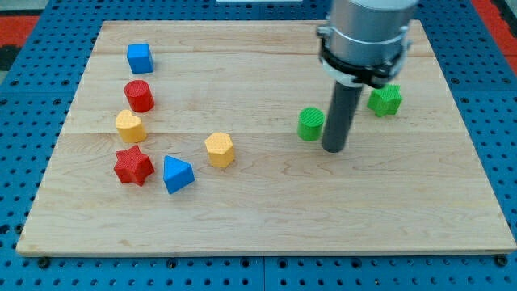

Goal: Slide green circle towards yellow hexagon

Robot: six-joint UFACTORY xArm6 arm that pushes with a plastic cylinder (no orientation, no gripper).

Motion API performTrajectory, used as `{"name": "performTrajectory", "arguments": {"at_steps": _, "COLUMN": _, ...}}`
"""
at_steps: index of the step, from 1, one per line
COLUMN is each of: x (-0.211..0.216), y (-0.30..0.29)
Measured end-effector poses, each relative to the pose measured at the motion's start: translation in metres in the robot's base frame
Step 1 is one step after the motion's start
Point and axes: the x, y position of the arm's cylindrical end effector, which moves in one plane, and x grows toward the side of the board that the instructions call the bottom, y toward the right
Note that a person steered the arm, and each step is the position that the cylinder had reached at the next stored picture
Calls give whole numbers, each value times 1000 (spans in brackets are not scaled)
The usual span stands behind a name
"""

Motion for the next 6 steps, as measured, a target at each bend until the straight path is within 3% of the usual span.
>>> {"name": "performTrajectory", "arguments": {"at_steps": 1, "x": -7, "y": 8}}
{"name": "performTrajectory", "arguments": {"at_steps": 2, "x": -16, "y": -19}}
{"name": "performTrajectory", "arguments": {"at_steps": 4, "x": -33, "y": 13}}
{"name": "performTrajectory", "arguments": {"at_steps": 6, "x": -56, "y": -2}}
